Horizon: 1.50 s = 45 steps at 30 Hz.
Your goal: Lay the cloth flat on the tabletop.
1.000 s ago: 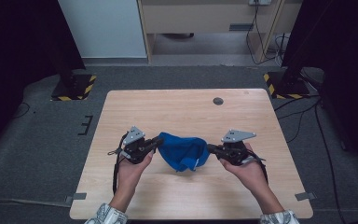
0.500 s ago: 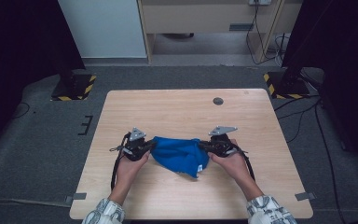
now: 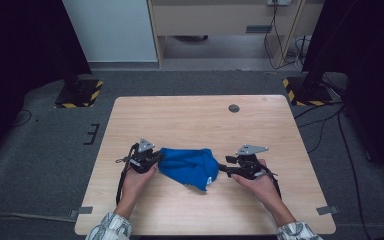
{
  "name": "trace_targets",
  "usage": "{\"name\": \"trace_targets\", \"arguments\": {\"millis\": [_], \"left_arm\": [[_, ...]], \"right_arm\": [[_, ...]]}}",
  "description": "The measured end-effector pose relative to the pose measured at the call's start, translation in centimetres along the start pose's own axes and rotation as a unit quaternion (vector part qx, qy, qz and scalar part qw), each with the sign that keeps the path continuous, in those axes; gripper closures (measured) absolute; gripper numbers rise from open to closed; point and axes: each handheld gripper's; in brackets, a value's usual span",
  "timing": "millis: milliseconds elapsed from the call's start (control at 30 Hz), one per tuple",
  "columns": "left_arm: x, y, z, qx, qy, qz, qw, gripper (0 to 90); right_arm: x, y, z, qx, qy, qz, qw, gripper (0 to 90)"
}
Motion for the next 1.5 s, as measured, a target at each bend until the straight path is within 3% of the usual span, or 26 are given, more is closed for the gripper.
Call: {"name": "trace_targets", "arguments": {"millis": [67,233,333,367,500,567,800,933,1000,1033,1100,1200,1400,1433,1500], "left_arm": [[0.0,-0.1,0.1,-0.002,-0.001,-0.001,1.0,80.9],[-0.1,-0.2,0.2,-0.004,0.001,-0.001,1.0,80.7],[-0.1,-0.2,0.2,-0.002,0.004,0.002,1.0,80.7],[-0.2,-0.2,0.2,-0.003,0.005,0.002,1.0,80.7],[-0.3,-0.1,0.2,0.0,0.007,0.003,1.0,80.6],[-0.3,-0.1,0.1,0.0,0.011,0.007,0.9999,80.6],[0.4,0.3,-0.1,0.004,0.007,0.016,0.9998,80.9],[1.3,1.3,-0.9,0.028,0.009,0.038,0.9989,81.2],[1.4,1.5,-1.1,0.031,0.009,0.044,0.9985,81.5],[1.8,2.2,-1.5,0.045,0.013,0.054,0.9975,81.5],[2.1,2.9,-1.9,0.058,0.017,0.065,0.9961,81.7],[2.2,3.4,-2.2,0.065,0.022,0.072,0.9951,81.7],[0.9,1.7,-1.2,0.035,0.031,0.044,0.9979,81.8],[0.4,1.3,-0.8,0.025,0.03,0.033,0.9987,81.8],[-0.1,0.9,-0.5,0.015,0.033,0.025,0.999,81.8]], "right_arm": [[-0.1,-0.2,0.1,0.0,0.0,-0.002,1.0,45.1],[-0.7,-1.3,0.2,0.007,-0.001,-0.007,0.9999,29.8],[-1.0,-1.7,0.1,0.011,0.0,-0.021,0.9997,29.2],[-1.1,-1.9,0.1,0.011,-0.001,-0.025,0.9996,34.5],[-1.4,-2.3,0.2,-0.003,0.011,-0.035,0.9993,71.1],[-1.2,-2.0,0.3,0.003,0.009,-0.037,0.9993,82.9],[-0.2,-0.4,0.1,0.014,-0.002,-0.034,0.9993,85.1],[0.2,2.5,-1.5,0.032,-0.008,-0.014,0.9993,84.9],[0.2,3.2,-2.1,0.032,-0.002,-0.009,0.9995,84.9],[0.0,4.6,-3.3,0.04,0.004,-0.007,0.9992,84.8],[-0.2,5.6,-4.2,0.041,0.013,-0.007,0.999,84.7],[-0.4,6.3,-5.2,0.038,0.029,0.001,0.9989,84.1],[0.1,3.3,-4.5,0.016,0.029,0.015,0.9993,82.2],[0.3,1.3,-3.7,0.004,0.026,0.023,0.9994,81.1],[0.4,0.0,-3.1,-0.002,0.029,0.031,0.9991,75.7]]}}
Point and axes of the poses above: each handheld gripper's, and its own axes: y roughly backward along the jaws, z roughly out of its underside, x roughly to its right, and after that the axes turned 11 degrees about y, right-handed
